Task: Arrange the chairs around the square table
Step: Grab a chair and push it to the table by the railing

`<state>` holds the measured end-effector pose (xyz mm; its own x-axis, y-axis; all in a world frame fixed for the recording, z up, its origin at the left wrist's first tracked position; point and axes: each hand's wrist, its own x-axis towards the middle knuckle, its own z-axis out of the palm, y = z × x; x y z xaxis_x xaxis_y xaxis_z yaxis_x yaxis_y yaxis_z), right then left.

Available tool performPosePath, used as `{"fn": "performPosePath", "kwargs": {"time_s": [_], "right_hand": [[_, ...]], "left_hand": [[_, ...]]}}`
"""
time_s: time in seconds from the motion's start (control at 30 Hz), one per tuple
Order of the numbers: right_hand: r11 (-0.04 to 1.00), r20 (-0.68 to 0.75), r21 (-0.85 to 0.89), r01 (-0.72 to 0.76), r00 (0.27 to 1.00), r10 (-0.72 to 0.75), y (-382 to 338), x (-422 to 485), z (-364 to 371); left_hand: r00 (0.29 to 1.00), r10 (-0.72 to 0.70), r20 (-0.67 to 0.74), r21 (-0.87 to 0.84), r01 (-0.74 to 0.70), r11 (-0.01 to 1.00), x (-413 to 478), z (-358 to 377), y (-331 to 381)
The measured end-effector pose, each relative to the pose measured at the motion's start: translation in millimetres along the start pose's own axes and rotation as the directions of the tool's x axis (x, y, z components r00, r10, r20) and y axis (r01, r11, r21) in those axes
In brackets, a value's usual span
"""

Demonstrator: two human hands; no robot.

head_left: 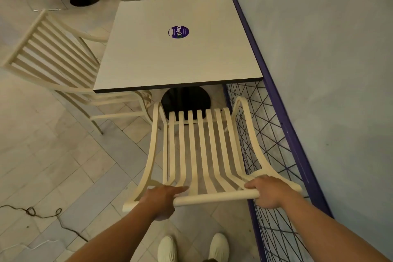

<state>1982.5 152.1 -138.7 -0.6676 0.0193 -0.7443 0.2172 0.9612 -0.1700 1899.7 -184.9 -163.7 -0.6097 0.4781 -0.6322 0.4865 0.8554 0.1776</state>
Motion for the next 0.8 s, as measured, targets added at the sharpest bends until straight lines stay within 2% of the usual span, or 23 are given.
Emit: {"fn": "performPosePath", "kwargs": {"time_s": [0.1, 0.27, 0.53, 0.8], "right_hand": [[1.000, 0.026, -0.007, 0.008, 1.000, -0.007, 1, 4, -1], [0.997, 0.042, -0.073, 0.006, 0.999, -0.003, -2, 9, 1], [0.995, 0.024, -0.093, 0.038, 0.999, -0.036, -15, 19, -2], [0.996, -0.011, -0.093, 0.019, 1.000, -0.020, -6, 26, -21]], "left_hand": [[0.997, 0.009, 0.076, -0.009, -0.008, 1.000, 1, 4, -5], [0.992, 0.053, 0.112, -0.036, -0.049, 0.998, 7, -3, -8], [0.996, 0.048, 0.074, -0.028, -0.046, 0.999, 11, -13, -29], [0.998, 0.059, 0.008, -0.046, -0.059, 0.997, 25, -21, -22]]}}
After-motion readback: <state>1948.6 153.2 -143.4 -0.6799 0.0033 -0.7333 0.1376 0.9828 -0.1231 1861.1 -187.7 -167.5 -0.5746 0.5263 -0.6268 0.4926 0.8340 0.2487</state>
